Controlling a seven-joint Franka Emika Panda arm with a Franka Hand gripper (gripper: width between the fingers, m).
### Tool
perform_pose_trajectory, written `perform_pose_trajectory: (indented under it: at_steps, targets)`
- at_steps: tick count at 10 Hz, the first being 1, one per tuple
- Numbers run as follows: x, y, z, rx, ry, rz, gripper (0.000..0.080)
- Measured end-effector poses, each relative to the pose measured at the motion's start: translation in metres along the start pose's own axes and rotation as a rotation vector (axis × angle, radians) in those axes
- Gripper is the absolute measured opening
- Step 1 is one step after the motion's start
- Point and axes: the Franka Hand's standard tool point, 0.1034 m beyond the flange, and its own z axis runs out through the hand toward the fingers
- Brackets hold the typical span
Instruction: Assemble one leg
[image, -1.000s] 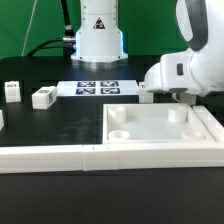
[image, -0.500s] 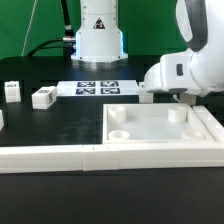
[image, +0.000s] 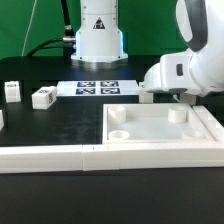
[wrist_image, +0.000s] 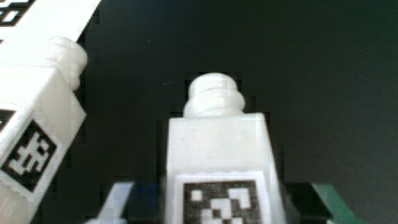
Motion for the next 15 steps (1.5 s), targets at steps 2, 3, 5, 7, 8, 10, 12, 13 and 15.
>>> perform_pose_trajectory:
  at_steps: [2, 3, 5, 7, 8, 10, 12, 13, 15]
  targets:
    - [-0.01, 0.005, -0.014, 0.005, -0.002, -0.008, 0.0287]
    - [-0.021, 0.007, -0.026, 0.004, 0.002, -0.008, 0.0287]
    - [-0.035, 0.011, -0.042, 0.007, 0.016, -0.006, 0.0287]
    - [-0.03, 0.009, -0.04, 0.008, 0.031, -0.007, 0.0287]
    - [-0.029, 0.009, -0.041, 0.01, 0.041, -0.007, 0.0287]
    - [-0.022, 0.005, -0.051, 0.032, 0.214, -0.008, 0.0287]
    - [-0.034, 0.006, -0.077, 0.043, 0.334, -0.017, 0.0287]
    - [-0.038, 0.005, -0.088, 0.048, 0.414, -0.033, 0.0287]
    - [-0.036, 0.001, -0.098, 0.072, 0.587, -0.032, 0.0287]
